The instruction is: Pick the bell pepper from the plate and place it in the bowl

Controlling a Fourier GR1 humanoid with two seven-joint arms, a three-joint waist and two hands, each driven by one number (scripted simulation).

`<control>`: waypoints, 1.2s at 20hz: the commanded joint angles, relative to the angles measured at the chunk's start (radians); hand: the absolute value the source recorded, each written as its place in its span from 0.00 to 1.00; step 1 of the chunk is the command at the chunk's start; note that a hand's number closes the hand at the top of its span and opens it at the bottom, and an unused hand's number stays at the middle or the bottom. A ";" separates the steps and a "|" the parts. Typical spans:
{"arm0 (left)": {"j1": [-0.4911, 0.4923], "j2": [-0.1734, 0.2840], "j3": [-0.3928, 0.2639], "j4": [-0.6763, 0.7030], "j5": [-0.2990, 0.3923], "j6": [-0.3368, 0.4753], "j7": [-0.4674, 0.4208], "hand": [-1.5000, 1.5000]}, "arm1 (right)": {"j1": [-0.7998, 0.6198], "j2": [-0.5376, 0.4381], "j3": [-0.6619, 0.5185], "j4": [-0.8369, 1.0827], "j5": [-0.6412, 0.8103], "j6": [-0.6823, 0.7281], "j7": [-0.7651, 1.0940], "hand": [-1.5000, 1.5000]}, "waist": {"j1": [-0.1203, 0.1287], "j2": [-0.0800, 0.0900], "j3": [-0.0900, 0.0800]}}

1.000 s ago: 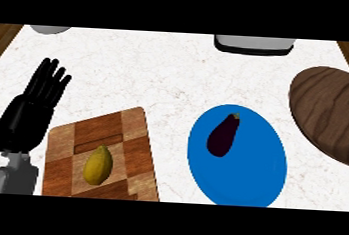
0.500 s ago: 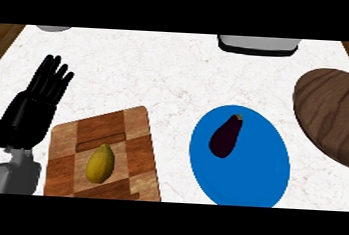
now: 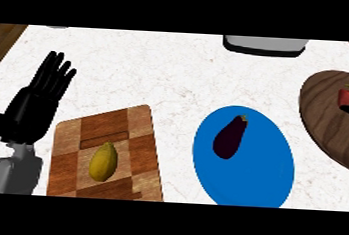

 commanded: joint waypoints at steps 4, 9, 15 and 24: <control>0.006 -0.012 0.003 0.010 -0.013 0.006 -0.028 0.50 | -0.106 0.028 -0.077 0.167 -0.075 0.045 -0.188 0.00 | -0.006 -0.001 0.001; -0.001 0.023 0.036 0.004 0.013 -0.007 -0.002 0.50 | -0.142 0.015 -0.275 0.208 -0.271 0.079 -0.250 0.00 | -0.013 -0.001 0.003; 0.025 -0.021 0.001 0.017 -0.014 0.006 -0.023 0.50 | -0.158 -0.109 -0.403 0.283 -0.376 0.119 -0.228 0.00 | -0.022 0.000 0.001; 0.030 -0.011 0.031 0.021 0.007 -0.015 -0.051 0.50 | -0.011 -0.341 -0.485 0.362 -0.438 0.278 -0.268 0.00 | -0.028 0.003 0.003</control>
